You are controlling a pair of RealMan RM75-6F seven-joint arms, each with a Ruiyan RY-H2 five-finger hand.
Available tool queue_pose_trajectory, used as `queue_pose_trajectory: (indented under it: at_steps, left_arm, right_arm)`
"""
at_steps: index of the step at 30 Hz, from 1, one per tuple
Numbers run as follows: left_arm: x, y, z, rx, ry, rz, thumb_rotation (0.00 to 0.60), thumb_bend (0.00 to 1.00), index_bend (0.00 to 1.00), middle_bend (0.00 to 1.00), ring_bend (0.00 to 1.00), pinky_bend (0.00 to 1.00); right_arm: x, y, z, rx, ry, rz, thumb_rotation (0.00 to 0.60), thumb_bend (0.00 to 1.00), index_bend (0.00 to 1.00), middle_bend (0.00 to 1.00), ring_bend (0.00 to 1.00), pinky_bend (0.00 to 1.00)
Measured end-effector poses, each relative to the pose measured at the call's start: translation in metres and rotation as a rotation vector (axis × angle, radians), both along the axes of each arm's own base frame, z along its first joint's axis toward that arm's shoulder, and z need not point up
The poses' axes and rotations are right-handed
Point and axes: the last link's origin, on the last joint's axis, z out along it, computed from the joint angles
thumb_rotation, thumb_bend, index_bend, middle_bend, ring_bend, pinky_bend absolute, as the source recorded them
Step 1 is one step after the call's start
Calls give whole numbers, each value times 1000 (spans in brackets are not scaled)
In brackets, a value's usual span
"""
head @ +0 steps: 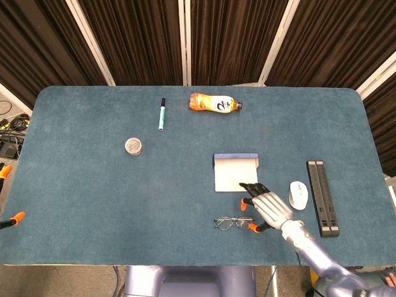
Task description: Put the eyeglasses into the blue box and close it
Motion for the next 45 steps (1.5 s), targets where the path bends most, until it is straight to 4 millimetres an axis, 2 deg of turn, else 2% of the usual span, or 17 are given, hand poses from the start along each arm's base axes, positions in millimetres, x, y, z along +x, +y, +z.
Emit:
queue_pose_trajectory:
  at_steps: [6,16,27,45]
  left_arm:
    - [-2,2,-1,-9,3,8,600,0,0,0,0,0]
    - [-1,2,0,-8,-2,5,600,0,0,0,0,0]
    - [-2,2,-1,-11,-1,10,600,0,0,0,0,0]
    - [-3,3,-2,-16,3,16,600,0,0,0,0,0]
  right_arm:
    - [14,-9,-21,28,33,-15,600,199,477,0,0,0]
    - [30,-5,-52,43,99,21,600,203,488,0,0,0]
    - [29,-4,-63,31,149,41,600,233,492,0,0,0]
    - [19,-5,-65,35,185,32,600,277,526,0,0,0]
